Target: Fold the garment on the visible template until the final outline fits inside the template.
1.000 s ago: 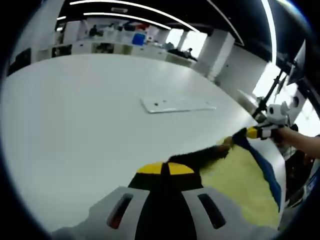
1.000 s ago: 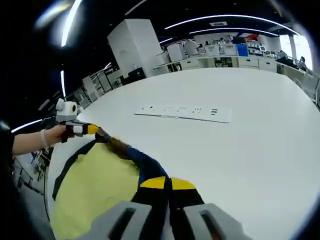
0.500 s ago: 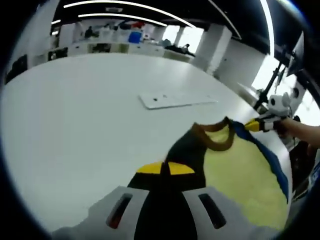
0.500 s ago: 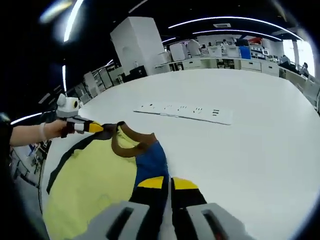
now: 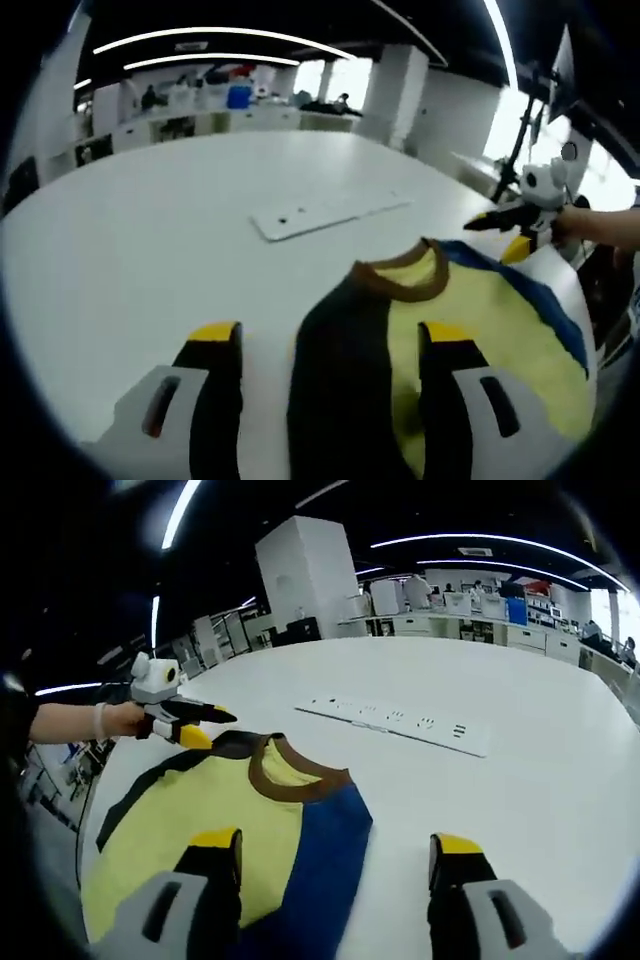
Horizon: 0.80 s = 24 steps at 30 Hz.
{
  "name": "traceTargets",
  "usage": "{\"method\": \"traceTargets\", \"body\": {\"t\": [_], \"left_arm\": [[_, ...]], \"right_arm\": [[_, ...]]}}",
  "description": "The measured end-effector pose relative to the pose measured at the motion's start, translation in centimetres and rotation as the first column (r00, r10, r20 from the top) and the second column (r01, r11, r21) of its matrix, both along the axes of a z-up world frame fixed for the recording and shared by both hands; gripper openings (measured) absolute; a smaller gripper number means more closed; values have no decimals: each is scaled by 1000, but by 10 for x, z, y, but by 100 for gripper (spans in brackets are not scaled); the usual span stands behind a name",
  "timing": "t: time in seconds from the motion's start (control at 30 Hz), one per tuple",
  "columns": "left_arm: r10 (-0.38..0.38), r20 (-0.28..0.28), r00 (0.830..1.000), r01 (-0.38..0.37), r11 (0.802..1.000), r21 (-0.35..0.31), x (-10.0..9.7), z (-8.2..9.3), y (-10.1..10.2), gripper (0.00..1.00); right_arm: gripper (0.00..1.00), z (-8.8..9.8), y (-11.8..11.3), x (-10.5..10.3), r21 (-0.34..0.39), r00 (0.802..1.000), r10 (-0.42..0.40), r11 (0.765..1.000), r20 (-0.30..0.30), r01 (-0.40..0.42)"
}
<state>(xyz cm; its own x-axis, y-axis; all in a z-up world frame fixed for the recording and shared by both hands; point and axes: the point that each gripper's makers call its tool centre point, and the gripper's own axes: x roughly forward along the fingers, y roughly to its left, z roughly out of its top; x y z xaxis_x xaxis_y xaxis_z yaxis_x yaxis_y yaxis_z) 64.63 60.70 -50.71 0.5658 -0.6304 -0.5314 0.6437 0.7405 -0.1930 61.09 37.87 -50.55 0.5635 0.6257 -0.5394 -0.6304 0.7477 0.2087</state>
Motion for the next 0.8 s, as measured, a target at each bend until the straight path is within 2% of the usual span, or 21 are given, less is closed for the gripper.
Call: {"method": "traceTargets", "body": {"t": [0.13,0.23,0.43,0.8], "left_arm": [[-26,12,1000,26,1000,-4,-4,3,-2,83],[-50,12,999,50,999,-14,-10,7,-4,89],[-85,17,996,85,996,-1,-20,12,-4,91],[-100,39,994,102,994,-33,-45,34,0,91]], "right_arm": [[100,1,1,-2,0,1000,6,1000,3,-6],[100,0,3,-9,-15,1000,24,1000,8,-24],[100,-1,2,-22,-32,999,40,999,0,-40],[99,22,6,-56,-13,998,59,998,38,-58]]}}
